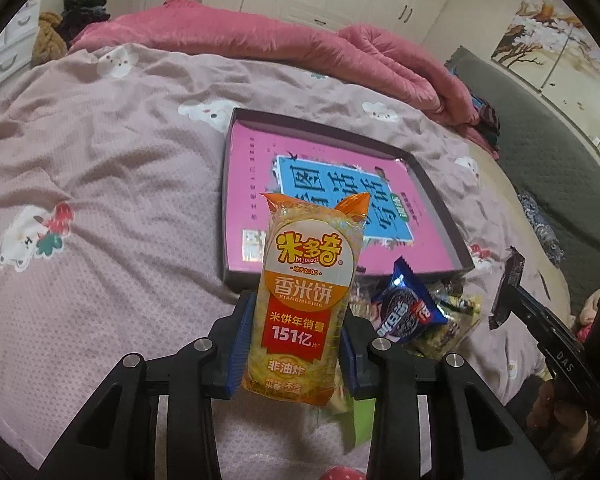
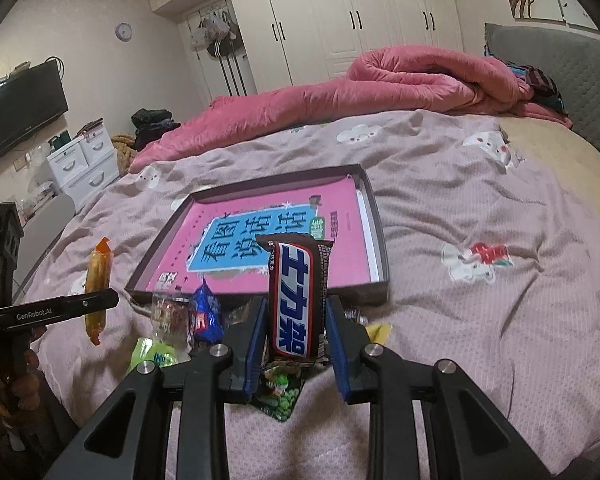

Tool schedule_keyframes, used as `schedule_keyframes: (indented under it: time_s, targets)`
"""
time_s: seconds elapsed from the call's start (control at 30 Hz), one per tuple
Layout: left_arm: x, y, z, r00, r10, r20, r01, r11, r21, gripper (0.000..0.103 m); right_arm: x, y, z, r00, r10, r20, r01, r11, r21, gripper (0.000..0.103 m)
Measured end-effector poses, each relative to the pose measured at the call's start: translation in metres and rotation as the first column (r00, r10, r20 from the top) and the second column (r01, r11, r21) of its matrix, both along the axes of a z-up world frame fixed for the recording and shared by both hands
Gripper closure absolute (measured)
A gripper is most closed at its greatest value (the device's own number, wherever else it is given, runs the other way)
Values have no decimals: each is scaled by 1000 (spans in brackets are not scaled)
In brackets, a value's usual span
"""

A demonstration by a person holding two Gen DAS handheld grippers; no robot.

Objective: Organize snacks
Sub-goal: 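Carry the yellow bag into the tray with the left tool while the right tool places the Snickers bar there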

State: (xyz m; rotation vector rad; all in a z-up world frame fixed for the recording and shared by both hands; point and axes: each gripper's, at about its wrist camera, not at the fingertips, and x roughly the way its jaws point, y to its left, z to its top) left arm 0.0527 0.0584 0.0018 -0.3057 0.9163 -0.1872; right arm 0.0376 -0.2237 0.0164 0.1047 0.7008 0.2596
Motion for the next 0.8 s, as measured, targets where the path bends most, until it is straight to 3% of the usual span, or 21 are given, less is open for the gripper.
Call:
schedule_keyframes:
  time_s: [0.5, 0.8]
  targets:
    - [30, -1, 20, 997, 60, 44, -61, 998, 5, 65, 41, -10, 8, 998, -56, 24, 55, 997, 54, 73]
    - [54, -8, 21, 995, 80, 58, -81, 997, 1, 65, 60, -11, 4, 997, -80, 17, 80, 996, 29, 73]
